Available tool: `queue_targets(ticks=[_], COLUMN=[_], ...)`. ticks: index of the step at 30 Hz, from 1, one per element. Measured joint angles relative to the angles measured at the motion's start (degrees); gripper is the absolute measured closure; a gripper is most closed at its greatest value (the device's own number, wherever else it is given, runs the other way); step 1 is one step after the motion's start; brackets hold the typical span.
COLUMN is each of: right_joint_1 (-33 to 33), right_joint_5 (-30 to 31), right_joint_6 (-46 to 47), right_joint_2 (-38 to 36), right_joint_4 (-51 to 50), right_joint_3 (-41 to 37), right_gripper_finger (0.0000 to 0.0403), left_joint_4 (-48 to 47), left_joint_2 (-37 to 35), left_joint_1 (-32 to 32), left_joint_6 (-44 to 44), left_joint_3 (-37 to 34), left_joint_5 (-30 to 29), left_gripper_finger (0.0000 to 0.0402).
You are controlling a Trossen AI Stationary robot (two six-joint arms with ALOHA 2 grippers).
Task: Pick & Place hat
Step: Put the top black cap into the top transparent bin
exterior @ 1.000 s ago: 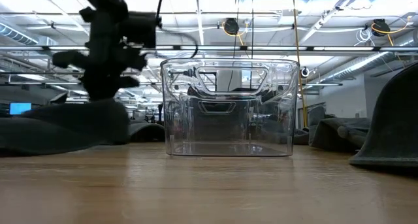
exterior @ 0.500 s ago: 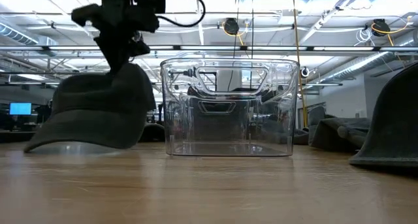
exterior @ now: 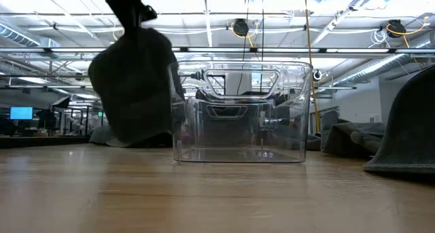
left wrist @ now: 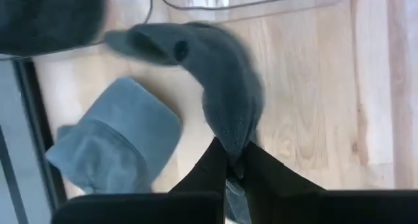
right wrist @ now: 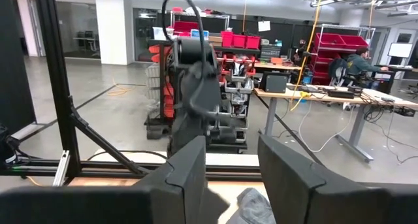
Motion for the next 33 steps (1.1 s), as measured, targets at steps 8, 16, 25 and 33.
queue_targets(ticks=[8,16,25,33], right_joint_1=[0.0,0.0,0.0,0.0], right_joint_5=[0.0,0.0,0.0,0.0], right_joint_6=[0.0,0.0,0.0,0.0], right_joint_2=[0.0,0.0,0.0,0.0], right_joint_4=[0.0,0.0,0.0,0.0], right_joint_3=[0.0,0.0,0.0,0.0], right_gripper_finger=[0.0275,0.0275,0.0275,0.0275], left_joint_4=[-5.3,-4.5,-0.6,5.4], left_joint_2=[-2.6,-5.6,-5.8,-5.7], left_joint_1=[-0.7,-1.4,-1.9,-2.0], left_joint_6=[-2.3,-5.3,-6.2,-4.7], left_joint_3=[9.3,17.0,26.4,29.7], left_joint_5=[-0.7,-1.7,-1.3,2.0], left_gripper_finger=[0.0398,0.0398,0.0398,0.0398])
